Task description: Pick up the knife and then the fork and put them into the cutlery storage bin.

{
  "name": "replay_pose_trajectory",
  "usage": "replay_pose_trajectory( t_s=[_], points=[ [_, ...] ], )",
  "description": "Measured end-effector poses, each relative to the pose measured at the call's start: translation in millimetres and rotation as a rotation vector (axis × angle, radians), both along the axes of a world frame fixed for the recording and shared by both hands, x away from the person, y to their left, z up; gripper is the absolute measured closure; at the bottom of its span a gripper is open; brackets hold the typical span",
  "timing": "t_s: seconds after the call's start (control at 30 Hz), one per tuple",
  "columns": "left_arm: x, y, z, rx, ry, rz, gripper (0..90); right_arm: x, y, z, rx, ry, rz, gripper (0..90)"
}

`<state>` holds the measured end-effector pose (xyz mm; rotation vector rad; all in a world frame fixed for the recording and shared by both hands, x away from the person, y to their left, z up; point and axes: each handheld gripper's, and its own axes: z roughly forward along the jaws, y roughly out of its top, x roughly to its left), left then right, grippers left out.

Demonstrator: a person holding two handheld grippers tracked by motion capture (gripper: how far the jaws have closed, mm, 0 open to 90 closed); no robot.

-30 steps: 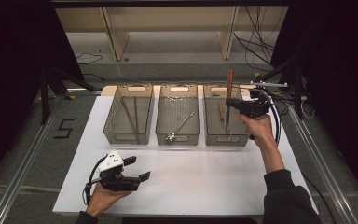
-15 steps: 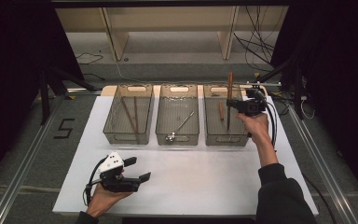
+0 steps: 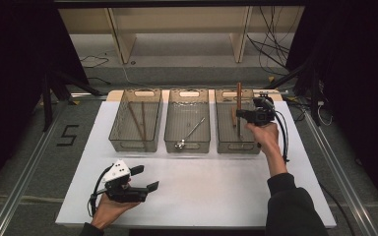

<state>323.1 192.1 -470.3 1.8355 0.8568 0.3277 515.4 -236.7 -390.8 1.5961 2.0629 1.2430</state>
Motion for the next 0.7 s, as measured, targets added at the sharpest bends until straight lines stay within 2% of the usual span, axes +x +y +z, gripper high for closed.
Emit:
replay_pose_trajectory(
  t_s=[0.53, 0.63, 0.7],
  points=[
    [0.0, -0.7, -0.6, -0.004, 0.001, 0.001, 16.3, 2.9, 1.6, -18.3, -0.018, 0.05, -0.016, 81.0],
    [0.2, -0.4, -0.8, -0.004, 0.001, 0.003, 16.3, 3.4, 3.0, -21.3, -0.023, 0.062, -0.02, 80.0],
    [0.3, -0.3, -0.9, -0.004, 0.002, 0.003, 16.3, 3.5, 3.0, -23.0, -0.023, 0.064, -0.025, 76.2]
  ],
)
